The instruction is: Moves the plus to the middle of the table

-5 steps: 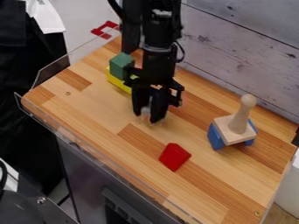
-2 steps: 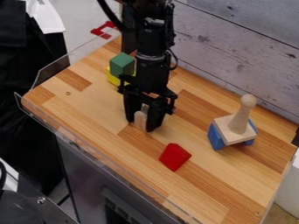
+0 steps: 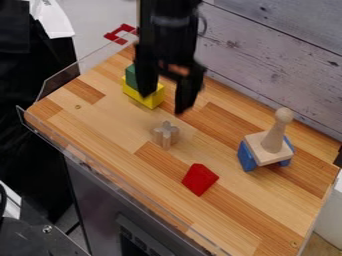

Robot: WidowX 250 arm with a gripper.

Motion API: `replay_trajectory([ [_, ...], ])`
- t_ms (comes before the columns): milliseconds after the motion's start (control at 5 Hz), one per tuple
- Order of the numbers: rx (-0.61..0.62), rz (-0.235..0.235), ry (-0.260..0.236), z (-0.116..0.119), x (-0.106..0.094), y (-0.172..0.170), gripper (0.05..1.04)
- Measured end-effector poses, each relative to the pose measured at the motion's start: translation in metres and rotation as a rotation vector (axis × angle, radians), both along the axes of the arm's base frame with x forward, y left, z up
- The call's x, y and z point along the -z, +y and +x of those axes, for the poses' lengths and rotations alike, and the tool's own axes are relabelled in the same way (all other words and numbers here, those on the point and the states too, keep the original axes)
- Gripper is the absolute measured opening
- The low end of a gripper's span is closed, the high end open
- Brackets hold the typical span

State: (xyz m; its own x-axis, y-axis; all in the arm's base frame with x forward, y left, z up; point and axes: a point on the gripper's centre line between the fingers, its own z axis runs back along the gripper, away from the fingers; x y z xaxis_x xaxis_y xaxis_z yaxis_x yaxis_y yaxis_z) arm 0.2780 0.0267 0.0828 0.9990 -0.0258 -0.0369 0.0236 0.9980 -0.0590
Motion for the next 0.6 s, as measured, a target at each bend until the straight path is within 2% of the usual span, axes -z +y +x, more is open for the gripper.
replay_trajectory([
  [200,-0.004,0.008,-0.036,0.008,-0.017,0.004,0.999],
  [400,-0.015,0.009,-0.043,0.013,-0.018,0.013,0.999],
  [600,-0.032,0.010,-0.012,0.018,-0.005,0.025,0.999],
])
